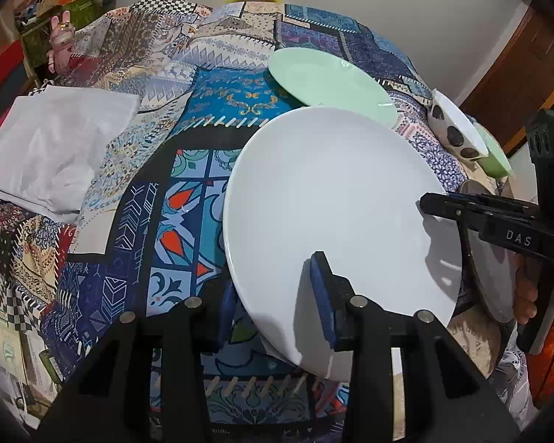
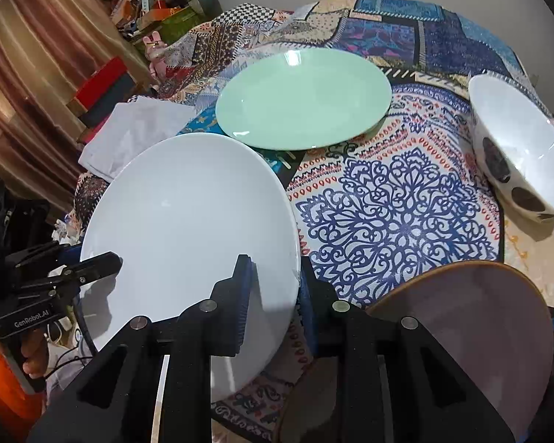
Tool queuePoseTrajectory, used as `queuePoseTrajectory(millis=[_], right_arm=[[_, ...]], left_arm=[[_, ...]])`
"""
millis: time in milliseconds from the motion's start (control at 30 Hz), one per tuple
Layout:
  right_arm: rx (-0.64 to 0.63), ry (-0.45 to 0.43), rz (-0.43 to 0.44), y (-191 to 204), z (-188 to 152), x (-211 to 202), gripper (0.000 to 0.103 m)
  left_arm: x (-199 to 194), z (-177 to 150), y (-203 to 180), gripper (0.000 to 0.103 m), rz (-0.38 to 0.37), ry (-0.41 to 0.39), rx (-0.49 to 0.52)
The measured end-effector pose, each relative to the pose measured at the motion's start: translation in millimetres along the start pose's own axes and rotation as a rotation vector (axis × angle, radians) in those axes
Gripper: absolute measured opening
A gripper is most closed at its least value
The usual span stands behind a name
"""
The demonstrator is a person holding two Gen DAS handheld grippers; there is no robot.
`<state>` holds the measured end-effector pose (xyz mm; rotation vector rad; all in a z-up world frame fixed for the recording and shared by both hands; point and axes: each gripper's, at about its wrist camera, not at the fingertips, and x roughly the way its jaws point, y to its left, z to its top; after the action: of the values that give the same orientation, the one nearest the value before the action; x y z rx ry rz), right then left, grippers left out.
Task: Organize plates and bowls
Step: 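Lift the white plate and carry it over the dark brown plate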
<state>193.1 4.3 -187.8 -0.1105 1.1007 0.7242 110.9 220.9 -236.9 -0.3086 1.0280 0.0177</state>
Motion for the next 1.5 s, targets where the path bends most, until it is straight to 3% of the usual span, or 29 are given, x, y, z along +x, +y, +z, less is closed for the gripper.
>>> queuePoseTrajectory(millis=[633,1500], right_arm=[[0.041,-0.097,-0.009,-10.9,-12.3,-51.8,0.022],[0.158,-0.182,-0.078,-69.3,-58.8,-119.7,0.022]], left_arm=[[-31.3,8.9,-35.7,0.038,-0.017,-0.050,0.052],[-35.2,8.5,-133.8,0.038,-0.087,-0.055,0.197]])
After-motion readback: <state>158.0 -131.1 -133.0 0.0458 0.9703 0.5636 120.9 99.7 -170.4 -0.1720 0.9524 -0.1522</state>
